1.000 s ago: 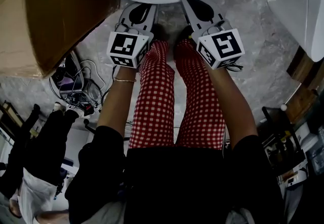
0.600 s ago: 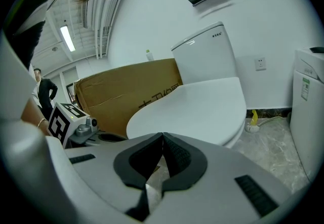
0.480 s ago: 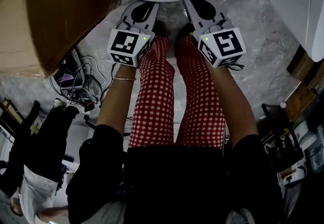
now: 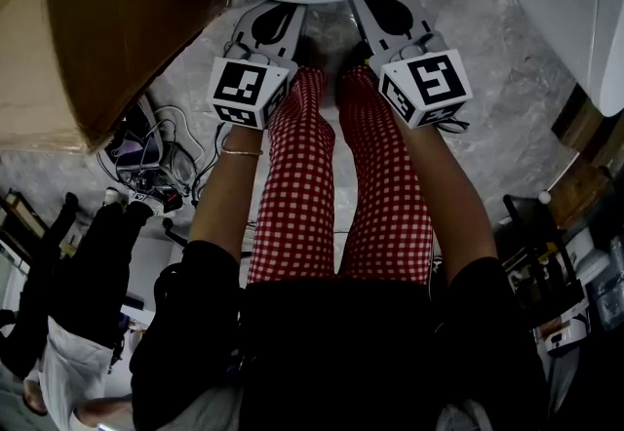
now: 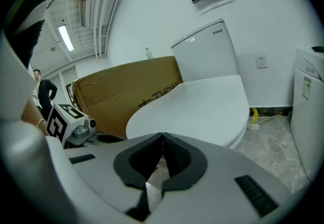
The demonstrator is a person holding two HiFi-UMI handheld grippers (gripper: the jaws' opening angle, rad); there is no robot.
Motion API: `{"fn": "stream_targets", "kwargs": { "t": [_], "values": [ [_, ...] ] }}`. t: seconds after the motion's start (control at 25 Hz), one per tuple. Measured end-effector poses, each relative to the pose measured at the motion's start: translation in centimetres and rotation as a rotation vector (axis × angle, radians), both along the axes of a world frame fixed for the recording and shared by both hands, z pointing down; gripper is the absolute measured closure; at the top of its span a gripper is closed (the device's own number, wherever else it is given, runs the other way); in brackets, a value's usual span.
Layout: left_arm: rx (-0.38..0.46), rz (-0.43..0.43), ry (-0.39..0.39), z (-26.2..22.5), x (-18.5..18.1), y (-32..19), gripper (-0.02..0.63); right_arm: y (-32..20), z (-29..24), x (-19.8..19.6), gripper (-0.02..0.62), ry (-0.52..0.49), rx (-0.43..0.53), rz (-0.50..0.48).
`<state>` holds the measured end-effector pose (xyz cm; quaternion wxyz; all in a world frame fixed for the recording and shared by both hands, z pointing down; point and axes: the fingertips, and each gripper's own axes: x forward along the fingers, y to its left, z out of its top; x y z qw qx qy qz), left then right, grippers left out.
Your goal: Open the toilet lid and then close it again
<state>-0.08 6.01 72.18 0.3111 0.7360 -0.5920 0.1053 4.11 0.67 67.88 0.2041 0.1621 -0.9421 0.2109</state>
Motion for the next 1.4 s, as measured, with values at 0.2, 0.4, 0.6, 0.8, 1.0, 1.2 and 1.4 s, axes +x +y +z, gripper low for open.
{"fn": "stream_targets", "kwargs": {
  "t": [0.2,0.4,0.6,0.8,1.0,1.2,1.4],
  "values": [
    [0.008,-0.004,0.004,-0.05,-0.13,0.17,0.603,0.06,-0.02,-0.07,0.575,0.004,0.0,0.0],
    [0.005,-0.038,0.014,-0.21,-0.52,0.29,0.603,0.19,0.13,0.18,0.575,0.012,-0.005,0.006],
    [-0.013,-0.034,0.009,0.08,-0.43,0.34,0.603,0.19,0.29,0.57,0.575,0.025,-0.009,0.005],
    [-0.005,-0.026,0.012,0.15,-0.26,0.28,0.603,-0.01,0.25,0.71,0.575,0.019,-0.013,0.009],
    [0.005,-0.032,0.015,0.13,-0.31,0.36,0.603,-0.26,0.24,0.42,0.575,0.006,-0.007,0.004],
    [-0.002,-0.035,-0.001,0.13,-0.46,0.42,0.603,-0.18,0.22,0.22,0.575,0.001,-0.008,0.005],
    [0.001,-0.027,0.0,0.1,-0.39,0.55,0.603,0.01,0.24,0.28,0.577,0.01,-0.01,0.0]
  ]
}}
